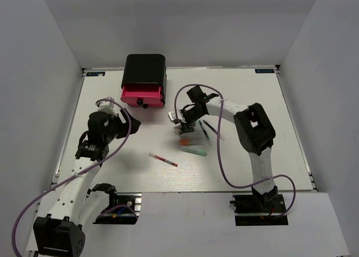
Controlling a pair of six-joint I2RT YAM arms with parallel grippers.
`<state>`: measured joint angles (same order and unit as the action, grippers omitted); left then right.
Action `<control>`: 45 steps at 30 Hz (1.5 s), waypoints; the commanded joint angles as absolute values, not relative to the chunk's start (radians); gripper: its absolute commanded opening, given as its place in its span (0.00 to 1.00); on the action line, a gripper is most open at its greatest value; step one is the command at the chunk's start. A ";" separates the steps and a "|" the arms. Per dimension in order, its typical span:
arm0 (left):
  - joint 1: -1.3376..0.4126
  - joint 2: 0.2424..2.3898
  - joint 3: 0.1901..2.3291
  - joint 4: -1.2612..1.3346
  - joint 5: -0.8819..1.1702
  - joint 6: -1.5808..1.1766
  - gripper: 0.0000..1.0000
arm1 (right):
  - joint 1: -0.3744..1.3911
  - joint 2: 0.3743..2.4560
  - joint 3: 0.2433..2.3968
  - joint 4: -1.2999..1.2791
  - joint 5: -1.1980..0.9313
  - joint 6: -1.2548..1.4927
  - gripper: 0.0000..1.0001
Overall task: Sort the stationery into containers
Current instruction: Pick up the stapler from the center of the board, then place the stapler in the drawer.
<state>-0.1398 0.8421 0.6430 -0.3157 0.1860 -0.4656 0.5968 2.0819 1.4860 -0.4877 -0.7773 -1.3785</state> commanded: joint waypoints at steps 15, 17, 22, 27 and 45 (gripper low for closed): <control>-0.140 0.758 0.568 -0.360 0.173 -0.538 0.87 | 0.618 2.157 1.568 -0.637 -0.607 -1.500 0.29; -0.140 0.758 0.557 -0.341 0.173 -0.566 0.87 | 0.618 2.135 1.580 -0.635 -0.633 -1.483 0.18; -0.140 0.758 0.548 -0.330 0.183 -0.577 0.87 | 0.614 2.030 1.681 -0.617 -0.753 -1.318 0.11; -0.140 0.749 0.528 -0.307 0.183 -0.595 0.87 | 0.618 1.910 1.736 -0.465 -0.851 -1.083 0.11; -0.140 0.769 0.528 -0.256 0.192 -0.604 0.87 | 0.715 2.087 1.884 0.222 -0.680 -0.646 0.13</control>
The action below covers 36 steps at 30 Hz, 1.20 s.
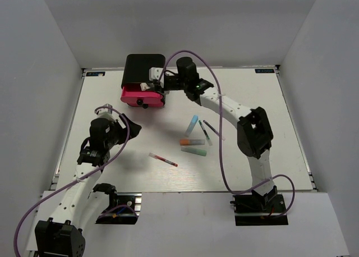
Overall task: Sort the stationery into containers
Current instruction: Place the stapler in the drawer, then close the drawer in the storage box.
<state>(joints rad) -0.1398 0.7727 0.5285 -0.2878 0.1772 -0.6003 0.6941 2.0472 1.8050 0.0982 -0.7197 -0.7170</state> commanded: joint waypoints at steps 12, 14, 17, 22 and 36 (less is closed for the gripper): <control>-0.140 0.830 0.528 -0.190 0.201 -0.632 0.86 | 0.727 2.148 1.893 0.259 -0.627 -0.646 0.60; -0.140 0.865 0.538 -0.157 0.201 -0.632 0.85 | 0.729 2.122 1.864 0.288 -0.627 -0.634 0.61; -0.140 0.916 0.558 -0.115 0.201 -0.632 0.81 | 0.724 2.097 1.855 0.308 -0.626 -0.608 0.60; -0.140 1.073 0.636 -0.063 0.178 -0.583 0.75 | 0.701 2.017 1.803 0.328 -0.603 -0.517 0.40; -0.140 1.425 0.854 0.026 0.178 -0.515 0.75 | 0.526 1.706 1.365 0.347 -0.589 -0.502 0.34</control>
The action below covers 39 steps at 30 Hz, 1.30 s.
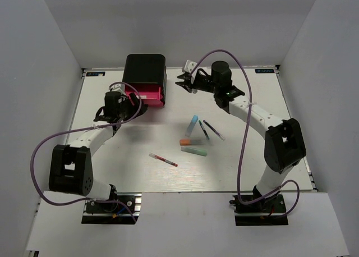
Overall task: Sort the stationery into containers
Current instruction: Close the drawer in the storage box.
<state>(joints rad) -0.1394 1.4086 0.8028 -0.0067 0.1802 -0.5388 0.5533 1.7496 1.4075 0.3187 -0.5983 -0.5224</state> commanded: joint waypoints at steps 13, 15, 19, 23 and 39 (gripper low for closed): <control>-0.140 1.496 0.937 0.077 0.140 -0.543 0.75 | 0.433 1.618 1.194 0.359 -0.594 -0.476 0.34; -0.140 1.509 0.951 0.086 0.130 -0.543 0.75 | 0.430 1.606 1.172 0.360 -0.595 -0.474 0.34; -0.140 1.548 0.985 0.107 0.121 -0.561 0.75 | 0.416 1.588 1.131 0.362 -0.597 -0.477 0.34; -0.140 1.577 1.018 0.117 0.121 -0.581 0.75 | 0.410 1.568 1.106 0.359 -0.595 -0.479 0.34; -0.140 1.650 1.078 0.167 0.121 -0.643 0.75 | 0.393 1.531 1.042 0.350 -0.597 -0.502 0.34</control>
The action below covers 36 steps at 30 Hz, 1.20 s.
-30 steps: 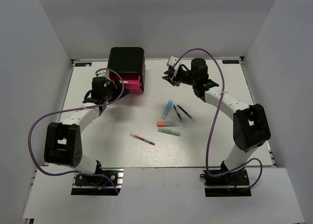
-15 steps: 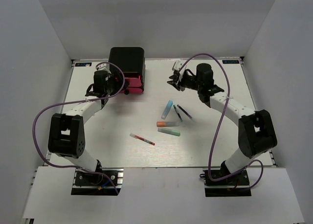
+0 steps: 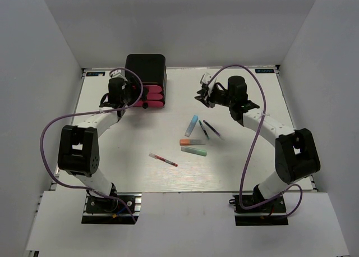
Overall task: Sort the stationery into containers
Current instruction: Close the drawer in the storage box, then move the storage box to the center of the board.
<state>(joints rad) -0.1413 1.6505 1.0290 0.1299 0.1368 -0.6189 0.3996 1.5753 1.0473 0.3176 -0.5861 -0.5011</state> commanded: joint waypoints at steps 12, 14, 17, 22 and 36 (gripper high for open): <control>-0.140 1.660 1.069 0.167 0.149 -0.643 0.73 | 0.387 1.513 1.012 0.345 -0.598 -0.505 0.34; -0.140 1.649 1.049 0.158 0.173 -0.634 0.73 | 0.387 1.511 1.008 0.344 -0.600 -0.506 0.34; -0.140 1.649 1.040 0.147 0.199 -0.624 0.73 | 0.387 1.512 1.003 0.348 -0.600 -0.508 0.34; -0.140 1.660 1.040 0.118 0.209 -0.603 0.68 | 0.384 1.514 1.002 0.348 -0.603 -0.505 0.34; -0.140 1.712 1.049 0.093 0.199 -0.574 0.71 | 0.382 1.519 1.000 0.344 -0.597 -0.517 0.34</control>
